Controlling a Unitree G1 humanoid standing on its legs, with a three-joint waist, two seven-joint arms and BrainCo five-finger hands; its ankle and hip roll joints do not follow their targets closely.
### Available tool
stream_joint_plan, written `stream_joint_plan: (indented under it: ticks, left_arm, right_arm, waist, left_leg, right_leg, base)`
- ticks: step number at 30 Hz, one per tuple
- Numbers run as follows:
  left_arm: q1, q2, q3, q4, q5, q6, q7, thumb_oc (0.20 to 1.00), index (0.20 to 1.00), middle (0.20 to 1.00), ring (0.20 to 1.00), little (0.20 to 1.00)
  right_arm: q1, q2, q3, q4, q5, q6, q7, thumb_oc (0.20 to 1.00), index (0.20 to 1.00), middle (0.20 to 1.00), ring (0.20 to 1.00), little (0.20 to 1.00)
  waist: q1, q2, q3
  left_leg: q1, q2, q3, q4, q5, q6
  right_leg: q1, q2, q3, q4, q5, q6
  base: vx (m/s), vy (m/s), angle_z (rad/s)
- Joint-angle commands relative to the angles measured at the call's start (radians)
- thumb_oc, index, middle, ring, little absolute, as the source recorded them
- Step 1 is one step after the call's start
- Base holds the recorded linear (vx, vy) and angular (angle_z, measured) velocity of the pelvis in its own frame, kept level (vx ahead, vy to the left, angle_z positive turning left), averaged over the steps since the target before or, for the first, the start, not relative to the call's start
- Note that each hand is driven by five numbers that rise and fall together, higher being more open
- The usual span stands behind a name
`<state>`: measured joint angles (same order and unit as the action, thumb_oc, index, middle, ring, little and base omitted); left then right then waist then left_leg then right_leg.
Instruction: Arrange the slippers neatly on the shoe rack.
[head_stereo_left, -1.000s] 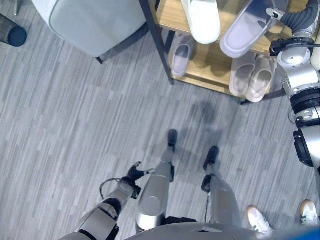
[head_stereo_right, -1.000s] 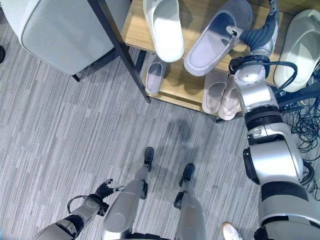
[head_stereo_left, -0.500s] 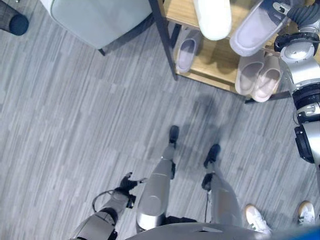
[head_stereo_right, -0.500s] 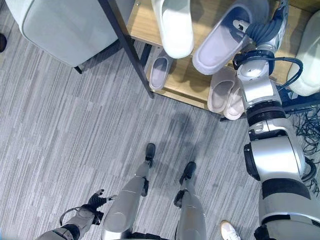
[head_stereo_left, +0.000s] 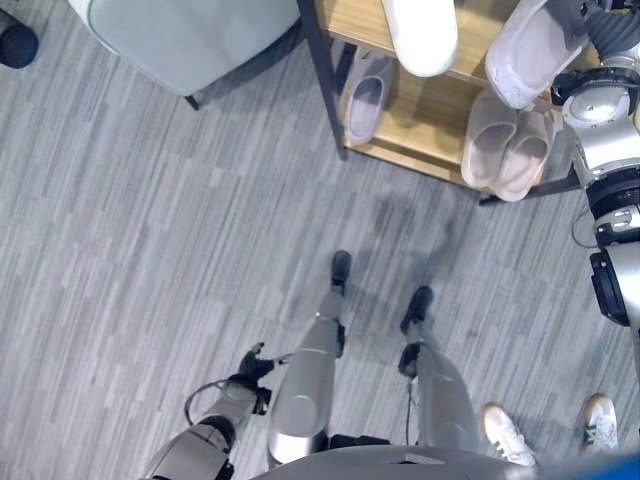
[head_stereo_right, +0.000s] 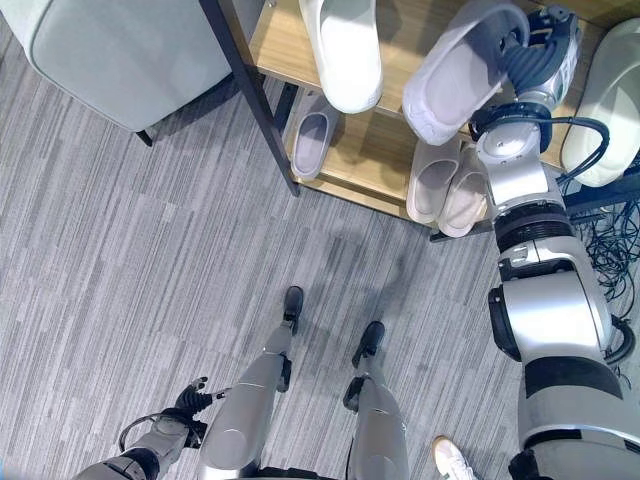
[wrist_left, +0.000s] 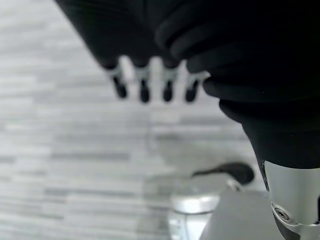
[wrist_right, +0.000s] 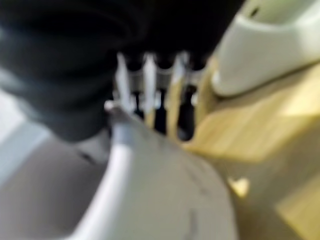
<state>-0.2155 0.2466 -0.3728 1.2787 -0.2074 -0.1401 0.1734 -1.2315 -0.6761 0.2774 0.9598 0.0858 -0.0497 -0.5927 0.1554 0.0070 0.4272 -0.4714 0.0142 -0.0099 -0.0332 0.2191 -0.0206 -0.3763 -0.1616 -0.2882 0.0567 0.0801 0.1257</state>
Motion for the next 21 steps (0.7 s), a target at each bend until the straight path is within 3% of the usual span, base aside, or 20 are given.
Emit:
stream_joint_plan:
  ticks: [1, 7, 9, 12, 16, 18, 21]
  left_arm:
    - [-0.012, 0.002, 0.045, 0.023, -0.018, 0.007, 0.014, 1.000, 1.000, 1.000, 1.000, 1.000]
    - [-0.007, -0.008, 0.062, 0.014, -0.027, 0.004, 0.007, 1.000, 1.000, 1.000, 1.000, 1.000]
    - [0.000, -0.019, 0.094, -0.008, -0.052, 0.000, -0.009, 1.000, 1.000, 1.000, 1.000, 1.000]
    - [0.005, -0.025, 0.110, -0.026, -0.052, -0.004, -0.014, 1.000, 1.000, 1.000, 1.000, 1.000]
    - [0.016, -0.040, 0.148, -0.037, -0.034, 0.000, -0.019, 1.000, 1.000, 1.000, 1.000, 1.000]
    - [0.029, -0.049, 0.167, -0.034, -0.018, 0.005, -0.024, 1.000, 1.000, 1.000, 1.000, 1.000]
    - [0.039, -0.050, 0.178, -0.027, -0.014, 0.011, -0.030, 1.000, 1.000, 1.000, 1.000, 1.000]
  right_arm:
    - [0.045, -0.062, 0.018, -0.041, -0.027, 0.009, -0.003, 0.200, 0.200, 0.200, 0.200, 0.200]
    - [0.133, -0.058, -0.033, -0.175, -0.059, -0.015, -0.034, 0.200, 0.200, 0.200, 0.200, 0.200]
    - [0.266, -0.051, -0.116, -0.364, -0.127, -0.038, -0.056, 0.200, 0.200, 0.200, 0.200, 0.200]
    - [0.387, -0.024, -0.181, -0.493, -0.177, -0.060, -0.065, 0.200, 0.200, 0.200, 0.200, 0.200]
    - [0.638, 0.067, -0.223, -0.757, -0.267, -0.106, -0.005, 0.200, 0.200, 0.200, 0.200, 0.200]
    - [0.775, 0.121, -0.218, -0.829, -0.292, -0.119, 0.048, 0.200, 0.200, 0.200, 0.200, 0.200]
    - [0.832, 0.152, -0.219, -0.846, -0.276, -0.126, 0.072, 0.200, 0.200, 0.200, 0.200, 0.200]
  waist:
    - [0.022, -0.034, 0.045]
    - [0.016, -0.033, 0.044]
    - [0.005, -0.032, 0.040]
    - [-0.003, -0.034, 0.037]
    - [-0.027, -0.045, 0.038]
    - [-0.041, -0.048, 0.032]
    - [-0.049, -0.052, 0.024]
  left_leg:
    - [-0.041, -0.007, -0.045, 0.110, -0.176, -0.036]
    - [-0.030, -0.002, -0.043, 0.109, -0.177, -0.036]
    - [-0.020, -0.002, -0.045, 0.108, -0.177, -0.035]
    - [-0.009, -0.001, -0.049, 0.109, -0.182, -0.033]
    - [0.020, 0.001, -0.045, 0.125, -0.199, -0.028]
    - [0.035, 0.001, -0.043, 0.134, -0.207, -0.025]
    - [0.047, 0.001, -0.043, 0.133, -0.209, -0.024]
  right_leg:
    - [0.033, -0.061, 0.061, 0.003, -0.034, 0.050]
    - [0.037, -0.059, 0.068, 0.001, -0.037, 0.049]
    - [0.048, -0.060, 0.066, 0.002, -0.039, 0.048]
    - [0.057, -0.060, 0.065, 0.001, -0.041, 0.049]
    - [0.084, -0.060, 0.072, 0.011, -0.046, 0.048]
    - [0.101, -0.061, 0.069, 0.016, -0.049, 0.049]
    - [0.114, -0.061, 0.067, 0.015, -0.051, 0.050]
  base:
    - [-0.03, 0.010, -0.03]
    - [-0.01, 0.000, -0.06]
    - [-0.01, -0.005, -0.02]
    - [-0.01, -0.008, 0.03]
    - [0.00, 0.000, 0.00]
    - [-0.03, 0.001, -0.04]
    - [-0.01, -0.001, -0.01]
